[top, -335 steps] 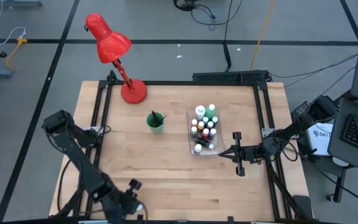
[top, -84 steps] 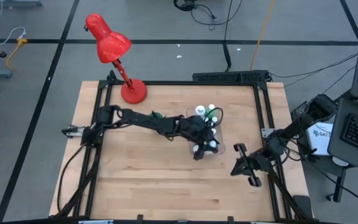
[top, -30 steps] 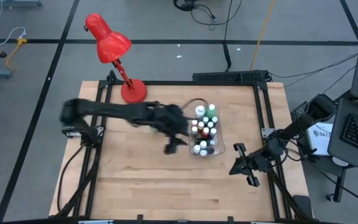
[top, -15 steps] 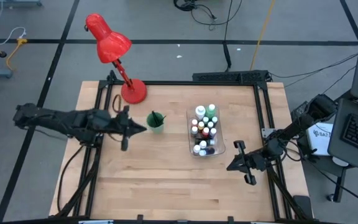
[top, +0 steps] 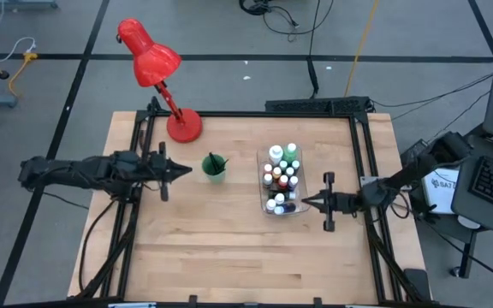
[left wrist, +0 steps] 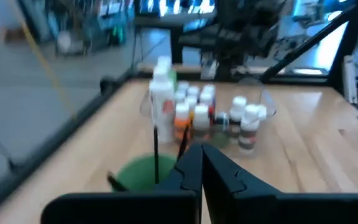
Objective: Pick & Place Paint Supplies
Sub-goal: Return to Home Position
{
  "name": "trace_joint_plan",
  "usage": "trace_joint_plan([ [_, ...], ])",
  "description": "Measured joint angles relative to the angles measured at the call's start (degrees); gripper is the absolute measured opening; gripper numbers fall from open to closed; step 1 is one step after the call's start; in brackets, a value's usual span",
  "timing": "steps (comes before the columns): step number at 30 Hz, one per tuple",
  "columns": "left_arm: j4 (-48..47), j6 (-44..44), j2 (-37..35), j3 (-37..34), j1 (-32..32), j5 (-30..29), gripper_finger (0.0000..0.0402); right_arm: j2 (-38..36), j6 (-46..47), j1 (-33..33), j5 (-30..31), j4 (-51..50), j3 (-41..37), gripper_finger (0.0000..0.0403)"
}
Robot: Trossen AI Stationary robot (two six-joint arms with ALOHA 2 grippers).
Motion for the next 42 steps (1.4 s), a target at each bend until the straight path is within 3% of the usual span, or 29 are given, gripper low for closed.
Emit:
trace_joint_plan([
  [5, 0.4, 8.1, -5.1, 0.2, 0.4, 2.4, 0.0002, -10.9, 2.5, -4.3, -3.2, -4.9, -3.5, 0.0004],
  [11, 3.5, 9.7, -8.9, -1.3, 0.4, 2.2, 0.0002, -24.1, 4.3, -4.7, -4.8, -22.3, -3.2, 0.0004],
  [14, 6.3, 10.4, -9.5, -3.8, 0.4, 1.5, 0.0003, -28.9, 6.5, -5.5, -4.9, -26.3, -3.2, 0.0004],
  [17, 8.9, 10.6, -10.2, -6.4, 0.4, 0.8, 0.0001, -33.0, 8.6, -7.9, -10.6, -31.6, -3.2, 0.0001],
  [22, 14.1, 12.0, -10.1, -12.1, 0.4, 3.4, 0.0001, -36.1, 13.6, -13.9, -12.6, -37.9, -3.3, 0.0001],
  [26, 15.5, 12.8, -10.1, -14.9, 0.4, 3.7, 0.0001, -36.5, 14.7, -18.4, -18.5, -38.1, -3.3, 0.0001],
  [29, 16.0, 14.3, -10.1, -16.6, 0.4, 4.5, 0.0002, -36.5, 13.8, -20.8, -17.9, -38.0, -3.5, 0.0001],
  [36, 14.8, 15.1, -10.1, -18.7, 0.4, 5.7, 0.0001, -39.4, 12.9, -22.2, -18.0, -36.5, -4.7, 0.0],
  [42, 12.1, 17.9, -10.1, -18.7, 1.1, 8.8, 0.0001, -46.5, 12.1, -22.2, -18.3, -39.9, -4.7, 0.0],
])
